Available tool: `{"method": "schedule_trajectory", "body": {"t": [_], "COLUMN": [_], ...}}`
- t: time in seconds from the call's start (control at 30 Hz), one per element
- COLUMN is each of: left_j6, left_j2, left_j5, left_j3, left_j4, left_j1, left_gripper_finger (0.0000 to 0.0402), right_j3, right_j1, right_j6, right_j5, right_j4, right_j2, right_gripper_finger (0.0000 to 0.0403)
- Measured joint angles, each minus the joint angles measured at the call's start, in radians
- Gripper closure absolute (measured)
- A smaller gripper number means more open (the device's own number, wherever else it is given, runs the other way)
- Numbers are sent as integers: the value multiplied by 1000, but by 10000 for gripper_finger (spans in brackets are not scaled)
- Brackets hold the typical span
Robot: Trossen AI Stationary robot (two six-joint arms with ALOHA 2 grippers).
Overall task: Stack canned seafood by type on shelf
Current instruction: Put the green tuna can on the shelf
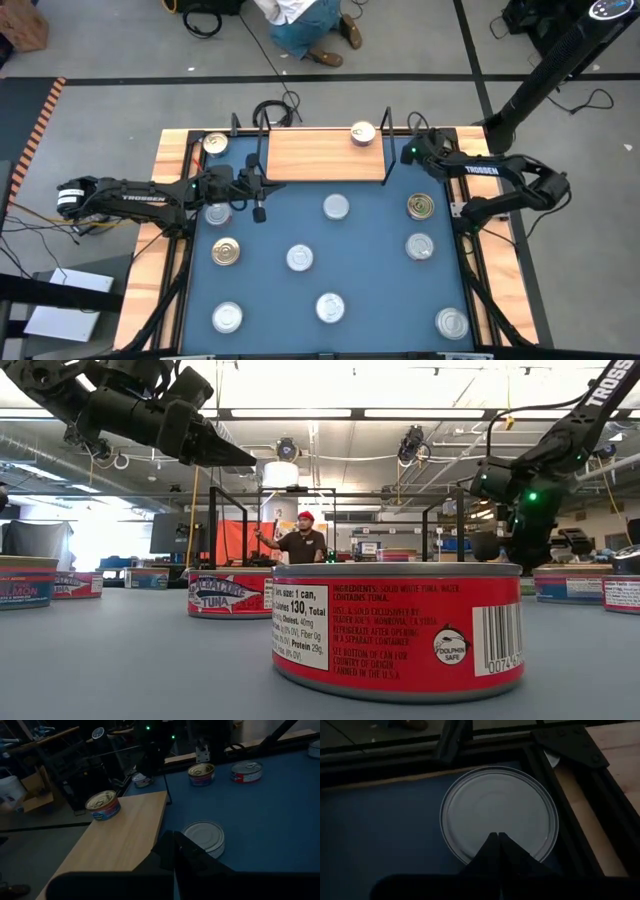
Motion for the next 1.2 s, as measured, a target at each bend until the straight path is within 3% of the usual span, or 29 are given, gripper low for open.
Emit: {"method": "schedule_trajectory", "body": {"t": [0.27, 0.57, 0.83, 1.2], "left_j6": [0, -2, -2, -33], "left_j2": [0, 0, 0, 0], "left_j5": [-4, -7, -8, -8], "left_j3": [0, 0, 0, 0], "left_j4": [0, 0, -8, -30], "left_j1": [0, 0, 0, 0], "left_gripper_finger": [401, 401, 401, 401], "right_j3": [0, 0, 1, -6], "right_j1": [-3, 21, 152, 359], "right_j6": [0, -5, -17, 33], "right_j5": [-67, -235, -312, -506], "right_j4": [-186, -367, -474, -525], "right_j2": [-80, -200, -254, -342], "right_gripper_finger": [403, 402, 402, 402]}}
